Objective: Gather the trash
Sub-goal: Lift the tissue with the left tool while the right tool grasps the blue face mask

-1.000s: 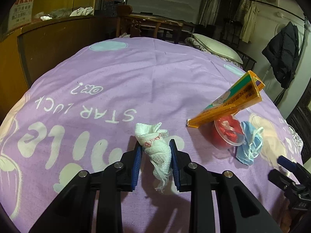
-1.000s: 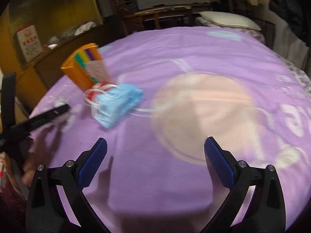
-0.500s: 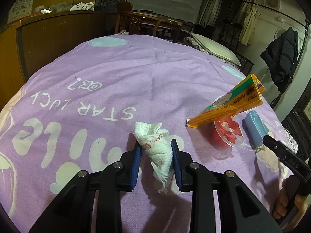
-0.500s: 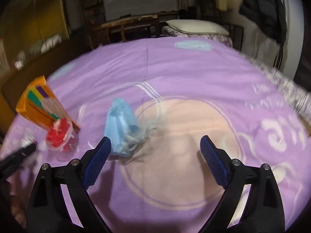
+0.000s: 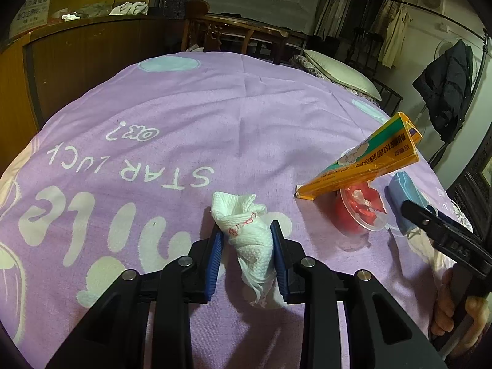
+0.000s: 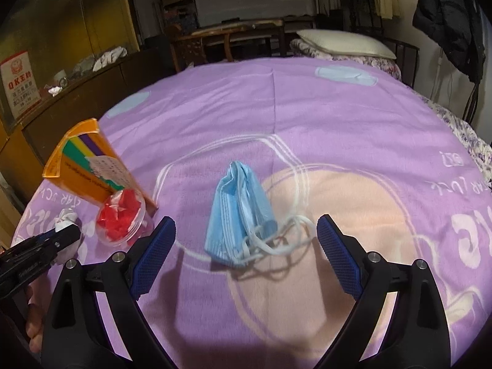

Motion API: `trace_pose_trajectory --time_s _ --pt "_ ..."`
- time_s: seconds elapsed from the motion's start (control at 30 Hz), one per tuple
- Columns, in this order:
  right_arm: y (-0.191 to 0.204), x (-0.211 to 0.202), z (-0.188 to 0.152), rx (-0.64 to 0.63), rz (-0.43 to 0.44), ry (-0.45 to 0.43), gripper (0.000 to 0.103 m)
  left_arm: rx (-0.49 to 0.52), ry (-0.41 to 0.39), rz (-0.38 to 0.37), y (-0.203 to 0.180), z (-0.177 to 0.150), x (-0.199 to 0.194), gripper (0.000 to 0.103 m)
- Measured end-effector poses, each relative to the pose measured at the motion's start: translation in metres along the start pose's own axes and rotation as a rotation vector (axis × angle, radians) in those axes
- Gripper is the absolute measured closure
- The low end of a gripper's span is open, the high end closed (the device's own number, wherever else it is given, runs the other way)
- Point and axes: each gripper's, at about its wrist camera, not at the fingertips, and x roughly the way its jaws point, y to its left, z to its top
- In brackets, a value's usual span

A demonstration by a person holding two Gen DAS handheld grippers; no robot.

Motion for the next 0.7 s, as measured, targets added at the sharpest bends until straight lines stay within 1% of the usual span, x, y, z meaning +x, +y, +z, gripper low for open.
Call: trace_pose_trajectory --time_s 0.03,0.07,0.1,0.13,0.17,0.2,0.27,0.37,0.5,0.6,0.7 --pt "-0.001 0.004 0.000 0.006 0.005 0.021 0.014 -0.002 0.002 -0.001 0.000 0.000 0.000 0.072" --pt "-0.002 0.005 0.000 0.011 0.013 0.028 0.019 -0.005 0.006 -0.005 0.001 0.000 0.000 0.072" --pt "-0.004 0.006 -0.001 0.022 0.028 0.034 0.029 -0.008 0.009 -0.008 0.001 0.000 0.001 0.072" --pt "-0.004 0.007 -0.001 0.030 0.034 0.036 0.036 -0.011 0.012 -0.011 0.001 0.000 0.001 0.072" --pt "-0.006 0.008 -0.001 0.038 0.043 0.037 0.052 -0.013 0.015 -0.014 0.002 0.001 0.002 0.072" --pt "-0.008 0.007 -0.002 0.048 0.060 0.035 0.066 -0.015 0.017 -0.019 0.002 0.001 0.002 0.072" --pt "-0.012 0.004 -0.004 0.072 0.096 0.023 0.079 -0.012 0.017 -0.026 0.002 0.001 0.002 0.073" --pt "-0.013 0.002 -0.005 0.082 0.123 0.002 0.079 0.007 0.000 -0.031 -0.001 0.001 -0.001 0.075" --pt "-0.007 -0.009 -0.010 0.058 0.145 -0.034 0.079 0.024 -0.014 -0.029 -0.005 -0.001 -0.004 0.075" --pt "-0.003 -0.017 -0.016 0.044 0.153 -0.044 0.079 0.013 -0.019 -0.030 -0.003 -0.002 -0.006 0.075" --pt "-0.003 -0.026 -0.022 0.048 0.162 -0.052 0.079 -0.009 -0.005 -0.044 -0.001 -0.006 -0.008 0.075"
